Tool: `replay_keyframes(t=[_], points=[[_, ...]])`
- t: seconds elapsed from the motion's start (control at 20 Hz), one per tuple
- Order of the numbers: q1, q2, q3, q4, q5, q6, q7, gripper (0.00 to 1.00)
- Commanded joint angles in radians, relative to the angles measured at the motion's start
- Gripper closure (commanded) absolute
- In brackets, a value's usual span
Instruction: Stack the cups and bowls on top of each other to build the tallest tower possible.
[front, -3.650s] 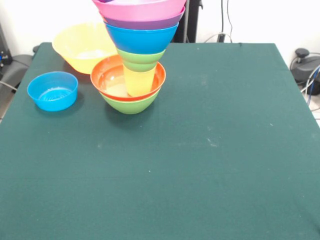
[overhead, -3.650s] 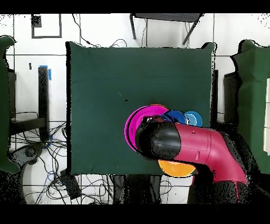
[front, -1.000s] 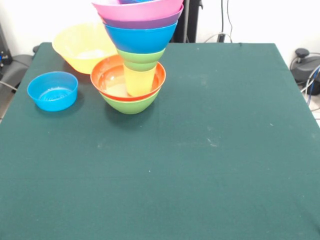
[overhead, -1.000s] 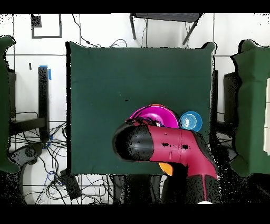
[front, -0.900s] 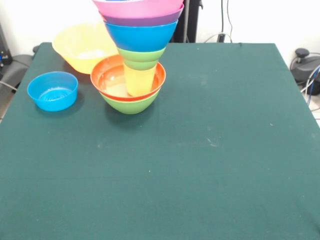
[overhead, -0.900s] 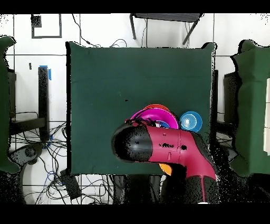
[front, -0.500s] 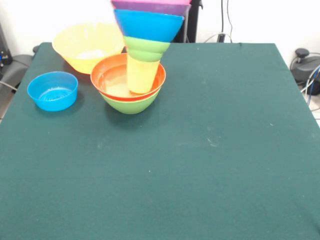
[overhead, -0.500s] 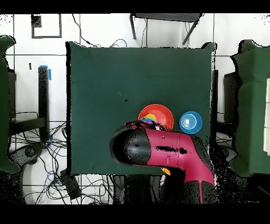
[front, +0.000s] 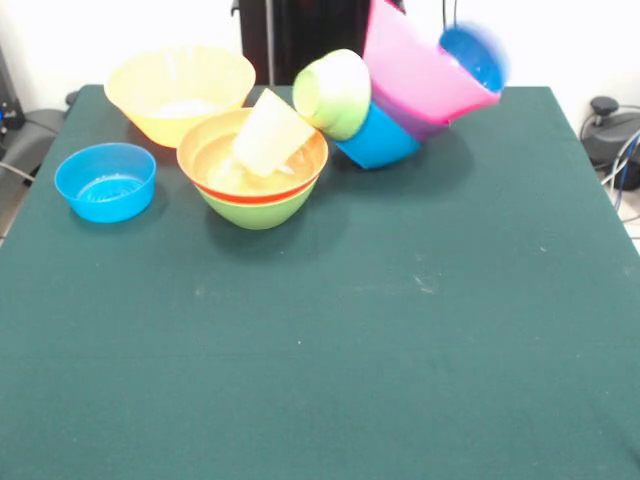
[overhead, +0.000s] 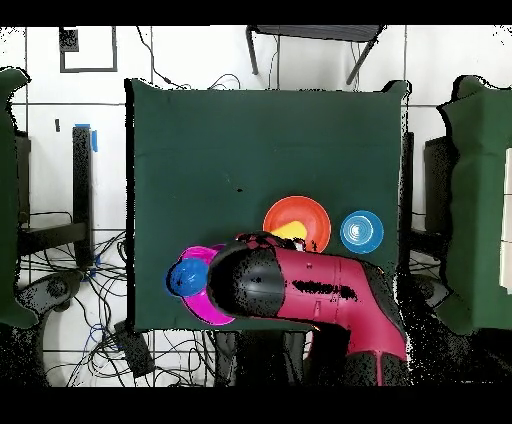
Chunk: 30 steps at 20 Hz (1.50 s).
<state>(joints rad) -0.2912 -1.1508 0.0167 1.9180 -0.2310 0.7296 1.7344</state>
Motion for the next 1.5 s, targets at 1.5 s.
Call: replay_keyframes(t=[1.5], points=[[0.093,0.159,-0.028,0.014,0.002,-0.104,0.216,0.0]])
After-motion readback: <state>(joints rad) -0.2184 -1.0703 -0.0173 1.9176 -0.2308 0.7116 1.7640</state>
